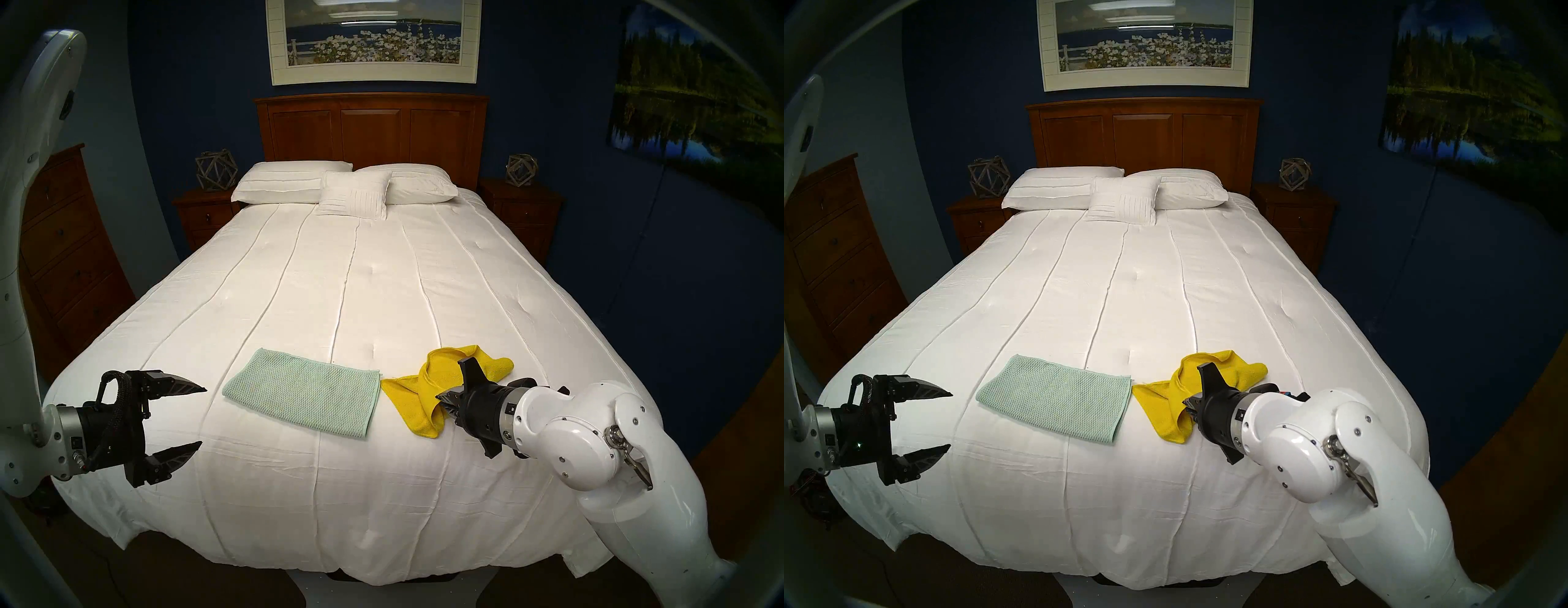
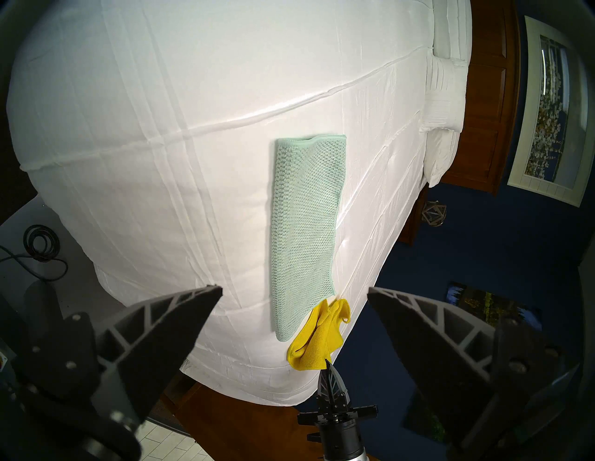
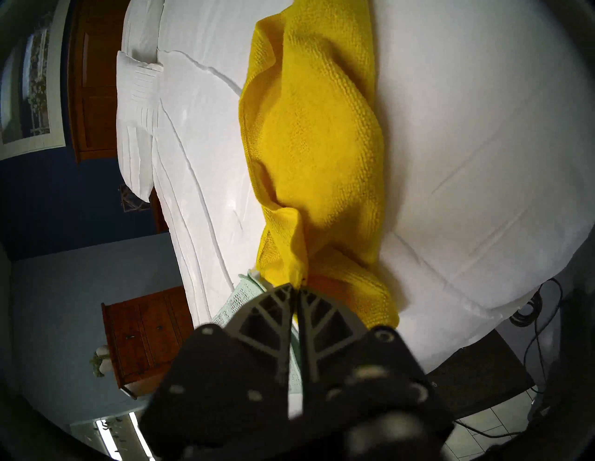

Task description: Fold the hand towels twice and stack them up

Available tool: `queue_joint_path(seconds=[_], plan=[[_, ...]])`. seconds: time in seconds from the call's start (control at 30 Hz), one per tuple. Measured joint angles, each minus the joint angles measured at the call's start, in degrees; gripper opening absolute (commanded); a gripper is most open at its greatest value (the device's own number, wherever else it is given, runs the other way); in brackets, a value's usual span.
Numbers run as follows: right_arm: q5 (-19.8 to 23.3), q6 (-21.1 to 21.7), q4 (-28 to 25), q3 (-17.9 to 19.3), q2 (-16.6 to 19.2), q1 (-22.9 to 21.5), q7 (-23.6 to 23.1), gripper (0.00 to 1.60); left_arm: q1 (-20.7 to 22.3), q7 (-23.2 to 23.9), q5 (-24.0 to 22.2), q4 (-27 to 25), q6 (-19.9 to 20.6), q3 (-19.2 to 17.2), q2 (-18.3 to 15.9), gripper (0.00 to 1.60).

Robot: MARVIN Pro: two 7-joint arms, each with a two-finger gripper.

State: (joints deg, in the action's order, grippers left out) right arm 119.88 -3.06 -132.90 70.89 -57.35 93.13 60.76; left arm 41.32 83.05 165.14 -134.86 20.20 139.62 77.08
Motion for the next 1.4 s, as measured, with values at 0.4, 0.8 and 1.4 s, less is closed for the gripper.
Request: queue_joint_path(seconds=[0.4, 0.8, 1.4], plan=[[-0.33, 0.32, 2.04, -3.54, -2.75, -5.44, 2.25, 0.0, 0.0, 0.0, 0.0, 0.0, 0.0, 0.01, 0.0, 1.6], [-3.33, 0.54, 10.38, -8.44, -8.38, -12.15, 1.49, 0.0, 0.0, -0.02, 0.0, 0.0, 0.0, 0.0, 0.0, 1.6], [-6.0, -1.33, 13.56, -12.1, -12.14, -15.87, 1.36, 0.35, 0.0, -0.01, 0.0, 0.0, 0.0, 0.0, 0.0, 1.6]])
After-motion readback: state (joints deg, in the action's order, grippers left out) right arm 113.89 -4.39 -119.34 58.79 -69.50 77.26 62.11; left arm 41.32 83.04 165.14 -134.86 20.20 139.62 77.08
